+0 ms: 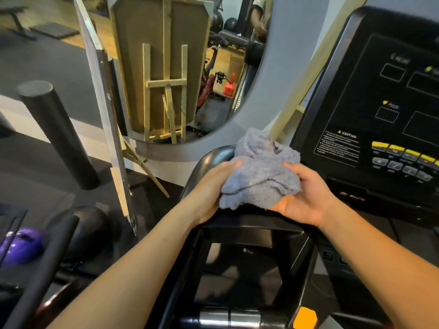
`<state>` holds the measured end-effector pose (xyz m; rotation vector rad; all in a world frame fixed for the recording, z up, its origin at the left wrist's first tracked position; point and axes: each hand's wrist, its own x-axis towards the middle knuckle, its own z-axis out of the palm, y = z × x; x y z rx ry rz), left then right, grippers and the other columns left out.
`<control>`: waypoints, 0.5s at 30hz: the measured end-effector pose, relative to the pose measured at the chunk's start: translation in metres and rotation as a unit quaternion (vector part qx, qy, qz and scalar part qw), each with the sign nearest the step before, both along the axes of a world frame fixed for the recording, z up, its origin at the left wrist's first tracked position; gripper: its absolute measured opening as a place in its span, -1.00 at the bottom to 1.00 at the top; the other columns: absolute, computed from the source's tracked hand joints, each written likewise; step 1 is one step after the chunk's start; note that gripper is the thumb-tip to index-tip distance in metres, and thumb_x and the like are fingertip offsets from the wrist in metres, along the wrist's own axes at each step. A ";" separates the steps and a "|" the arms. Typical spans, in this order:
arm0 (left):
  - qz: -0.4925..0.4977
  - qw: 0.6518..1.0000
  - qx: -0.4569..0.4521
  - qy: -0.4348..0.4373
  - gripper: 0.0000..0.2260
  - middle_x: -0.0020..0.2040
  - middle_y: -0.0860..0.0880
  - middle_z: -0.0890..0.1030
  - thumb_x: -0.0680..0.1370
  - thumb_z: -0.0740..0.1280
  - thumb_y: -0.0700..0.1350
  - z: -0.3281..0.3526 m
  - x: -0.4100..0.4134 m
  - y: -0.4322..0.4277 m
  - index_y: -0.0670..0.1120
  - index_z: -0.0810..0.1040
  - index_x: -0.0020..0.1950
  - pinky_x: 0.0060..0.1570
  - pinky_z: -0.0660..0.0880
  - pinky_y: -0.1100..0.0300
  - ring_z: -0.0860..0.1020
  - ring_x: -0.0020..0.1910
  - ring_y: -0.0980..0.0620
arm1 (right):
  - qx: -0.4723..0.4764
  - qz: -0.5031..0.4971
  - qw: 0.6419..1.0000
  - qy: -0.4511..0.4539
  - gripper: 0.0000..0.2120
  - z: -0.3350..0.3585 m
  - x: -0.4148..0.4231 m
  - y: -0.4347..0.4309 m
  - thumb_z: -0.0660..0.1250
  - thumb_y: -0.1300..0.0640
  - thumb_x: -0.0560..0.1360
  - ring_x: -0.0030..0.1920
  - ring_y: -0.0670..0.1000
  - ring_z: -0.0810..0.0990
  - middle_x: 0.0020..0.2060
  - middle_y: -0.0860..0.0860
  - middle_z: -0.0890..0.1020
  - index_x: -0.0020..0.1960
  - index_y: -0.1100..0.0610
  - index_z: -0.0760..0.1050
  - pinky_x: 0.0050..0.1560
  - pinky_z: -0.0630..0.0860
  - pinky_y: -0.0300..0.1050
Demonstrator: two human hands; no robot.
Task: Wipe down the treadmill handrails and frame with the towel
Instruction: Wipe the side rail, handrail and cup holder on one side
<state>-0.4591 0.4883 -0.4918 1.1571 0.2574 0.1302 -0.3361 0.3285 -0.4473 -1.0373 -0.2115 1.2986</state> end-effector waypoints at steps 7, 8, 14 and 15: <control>-0.015 0.999 -0.035 0.006 -0.64 0.10 -0.17 0.65 0.41 0.45 -0.20 -0.003 -0.019 0.009 -0.15 0.55 0.19 0.08 0.58 -0.02 0.64 0.08 -0.15 | -0.173 -0.002 0.979 -0.108 -0.54 -0.002 -0.003 -0.002 0.34 -0.02 0.46 0.17 0.22 0.61 0.22 0.19 0.60 0.32 0.12 0.50 0.14 0.56 0.22; -0.011 1.000 -0.027 0.010 -0.61 0.12 -0.14 0.65 0.39 0.48 -0.21 -0.002 -0.021 0.011 -0.12 0.54 0.20 0.10 0.58 -0.06 0.63 0.11 -0.16 | -0.184 0.003 0.975 -0.125 -0.53 -0.004 -0.005 -0.001 0.38 0.01 0.43 0.16 0.20 0.63 0.21 0.19 0.60 0.31 0.12 0.50 0.11 0.57 0.20; 0.105 0.991 -0.071 0.043 -0.59 0.12 -0.19 0.65 0.44 0.46 -0.13 0.004 -0.041 0.026 -0.15 0.46 0.24 0.06 0.60 -0.08 0.66 0.06 -0.16 | -0.126 -0.146 0.955 -0.227 -0.50 -0.002 -0.008 0.010 0.33 0.45 0.38 0.00 0.14 0.64 0.15 0.18 0.61 0.26 0.12 0.52 -0.16 0.58 -0.02; 0.134 0.986 -0.081 0.053 -0.59 0.12 -0.20 0.64 0.44 0.45 -0.11 0.003 -0.044 0.030 -0.16 0.46 0.24 0.02 0.61 -0.05 0.67 0.03 -0.13 | -0.101 -0.144 0.962 -0.209 -0.47 -0.001 -0.005 0.009 0.32 0.45 0.32 0.03 0.14 0.62 0.15 0.17 0.61 0.24 0.12 0.54 -0.15 0.56 -0.02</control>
